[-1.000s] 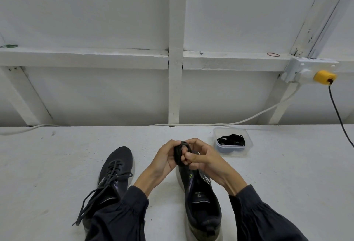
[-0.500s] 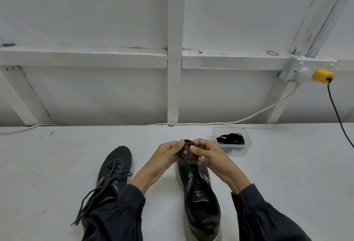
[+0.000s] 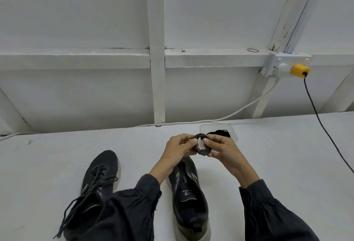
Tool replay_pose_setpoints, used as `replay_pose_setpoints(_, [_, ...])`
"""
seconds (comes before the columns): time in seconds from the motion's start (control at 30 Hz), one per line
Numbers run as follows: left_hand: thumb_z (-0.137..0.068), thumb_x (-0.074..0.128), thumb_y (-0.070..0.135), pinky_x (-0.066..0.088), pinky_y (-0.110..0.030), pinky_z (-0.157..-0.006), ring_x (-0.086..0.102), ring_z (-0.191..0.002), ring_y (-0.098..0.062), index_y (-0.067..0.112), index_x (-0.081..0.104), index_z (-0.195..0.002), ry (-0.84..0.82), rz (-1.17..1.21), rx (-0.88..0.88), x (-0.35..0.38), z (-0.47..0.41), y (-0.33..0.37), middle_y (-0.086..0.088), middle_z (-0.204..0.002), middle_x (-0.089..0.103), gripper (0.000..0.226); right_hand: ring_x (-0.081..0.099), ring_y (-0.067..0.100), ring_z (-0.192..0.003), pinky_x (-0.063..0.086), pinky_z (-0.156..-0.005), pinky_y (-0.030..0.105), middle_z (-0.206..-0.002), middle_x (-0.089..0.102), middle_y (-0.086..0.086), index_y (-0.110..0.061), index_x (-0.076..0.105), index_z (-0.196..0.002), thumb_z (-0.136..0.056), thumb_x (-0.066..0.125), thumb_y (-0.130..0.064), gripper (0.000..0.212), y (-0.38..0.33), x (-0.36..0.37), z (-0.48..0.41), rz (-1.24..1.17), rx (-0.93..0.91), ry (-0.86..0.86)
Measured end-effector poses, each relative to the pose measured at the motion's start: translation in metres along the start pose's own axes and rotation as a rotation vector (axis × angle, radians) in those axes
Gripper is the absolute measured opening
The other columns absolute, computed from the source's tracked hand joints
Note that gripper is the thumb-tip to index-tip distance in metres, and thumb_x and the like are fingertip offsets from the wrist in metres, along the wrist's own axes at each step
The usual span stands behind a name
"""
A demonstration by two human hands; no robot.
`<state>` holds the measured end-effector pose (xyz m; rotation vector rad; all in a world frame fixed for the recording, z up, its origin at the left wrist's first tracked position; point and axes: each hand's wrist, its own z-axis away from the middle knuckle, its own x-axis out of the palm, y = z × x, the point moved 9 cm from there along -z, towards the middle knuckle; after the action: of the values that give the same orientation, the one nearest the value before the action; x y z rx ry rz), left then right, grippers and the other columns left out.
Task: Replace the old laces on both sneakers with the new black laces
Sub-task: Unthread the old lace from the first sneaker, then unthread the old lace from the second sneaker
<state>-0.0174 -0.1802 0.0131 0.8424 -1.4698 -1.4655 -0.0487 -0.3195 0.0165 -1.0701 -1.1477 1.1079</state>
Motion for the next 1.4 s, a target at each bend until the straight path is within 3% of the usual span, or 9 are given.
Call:
replay_pose_setpoints(0.13, [-0.094, 0.062, 0.013, 0.058, -0.024, -0.074, 0.072, -0.087, -0.023, 0.0, 0.067, -0.113, -0.052, 0.029, -0.118, 0.035, -0.023, -0.019, -0.015, -0.102, 0.071, 0.023, 0.066, 0.019, -0.083, 0.05, -0.063, 0.025, -0.095, 0.073, 0.013, -0.002, 0.071, -0.108, -0.089, 0.068, -0.01, 0.021, 0.005, -0.043, 0.005, 0.019, 0.005, 0.144])
replay_pose_setpoints(0.3, [-0.095, 0.061, 0.013, 0.059, -0.022, -0.071, 0.071, -0.086, -0.022, 0.003, 0.068, -0.104, -0.12, 0.031, -0.267, 0.08, -0.049, -0.049, -0.017, -0.104, 0.068, 0.015, 0.065, 0.016, -0.071, 0.052, -0.064, 0.025, -0.083, 0.069, 0.009, -0.003, 0.065, -0.104, -0.085, 0.072, -0.008, 0.021, 0.025, -0.099, 0.012, -0.024, 0.067, 0.337])
replay_pose_setpoints(0.67, [-0.087, 0.065, 0.032, 0.048, -0.027, -0.066, 0.061, -0.074, -0.017, 0.024, 0.06, -0.076, -0.171, -0.524, -0.312, 0.128, -0.084, -0.1, 0.0, -0.086, 0.065, 0.015, 0.062, 0.022, -0.062, 0.046, -0.047, 0.02, -0.077, 0.068, 0.017, 0.008, 0.068, -0.094, -0.081, 0.075, -0.002, 0.018, 0.076, -0.178, 0.01, 0.186, 0.183, 0.532])
replay_pose_setpoints(0.8, [-0.084, 0.067, 0.041, 0.048, -0.032, -0.08, 0.064, -0.097, -0.02, 0.029, 0.052, -0.077, -0.129, -0.77, -0.248, 0.134, -0.092, -0.106, 0.005, -0.098, 0.064, 0.02, 0.062, 0.017, -0.062, 0.046, -0.05, 0.019, -0.078, 0.073, 0.012, -0.003, 0.074, -0.082, -0.079, 0.078, -0.006, 0.007, 0.078, -0.19, 0.012, 0.347, 0.127, 0.596])
replay_pose_setpoints(0.9, [-0.086, 0.065, 0.036, 0.043, -0.03, -0.078, 0.058, -0.106, -0.019, 0.025, 0.06, -0.091, -0.095, -0.899, -0.135, 0.14, -0.099, -0.102, 0.003, -0.111, 0.063, 0.012, 0.064, 0.01, -0.07, 0.046, -0.06, 0.015, -0.076, 0.073, 0.0, -0.012, 0.076, -0.079, -0.077, 0.08, -0.013, 0.005, 0.072, -0.192, 0.009, 0.564, 0.081, 0.63])
replay_pose_setpoints(1.07, [-0.087, 0.065, 0.036, 0.049, -0.035, -0.082, 0.058, -0.106, -0.022, 0.02, 0.062, -0.097, -0.111, -0.968, -0.062, 0.145, -0.1, -0.101, -0.001, -0.108, 0.063, 0.02, 0.06, 0.006, -0.074, 0.042, -0.061, 0.008, -0.085, 0.069, -0.001, -0.01, 0.076, -0.088, -0.078, 0.08, -0.015, 0.013, 0.078, -0.196, 0.01, 0.63, 0.063, 0.683])
replay_pose_setpoints(1.23, [-0.089, 0.052, 0.063, 0.048, -0.039, -0.098, 0.057, -0.115, -0.02, 0.02, 0.056, -0.126, -0.409, -0.925, -0.217, 0.136, -0.082, -0.089, 0.003, -0.127, 0.059, 0.057, 0.054, 0.011, -0.086, 0.039, -0.073, 0.012, -0.116, 0.054, 0.0, -0.017, 0.061, -0.125, -0.083, 0.077, -0.018, 0.045, 0.071, -0.187, 0.018, 0.567, 0.019, 0.721])
replay_pose_setpoints(1.3, [-0.093, 0.051, 0.058, 0.042, -0.036, -0.105, 0.053, -0.121, -0.014, 0.023, 0.054, -0.131, -0.372, -0.83, -0.151, 0.109, -0.065, -0.063, 0.009, -0.131, 0.057, 0.052, 0.052, 0.014, -0.099, 0.041, -0.081, 0.02, -0.123, 0.046, -0.004, -0.024, 0.052, -0.135, -0.086, 0.074, -0.018, 0.054, 0.06, -0.174, 0.033, 0.486, -0.078, 0.811])
replay_pose_setpoints(1.4, [-0.096, 0.055, 0.041, 0.04, -0.019, -0.098, 0.053, -0.118, -0.002, 0.029, 0.062, -0.121, -0.124, -0.566, 0.008, 0.042, -0.032, -0.026, 0.016, -0.124, 0.06, 0.029, 0.052, 0.01, -0.11, 0.045, -0.079, 0.011, -0.127, 0.048, -0.007, -0.023, 0.05, -0.137, -0.09, 0.068, -0.012, 0.052, 0.054, -0.135, 0.052, 0.322, -0.171, 0.852])
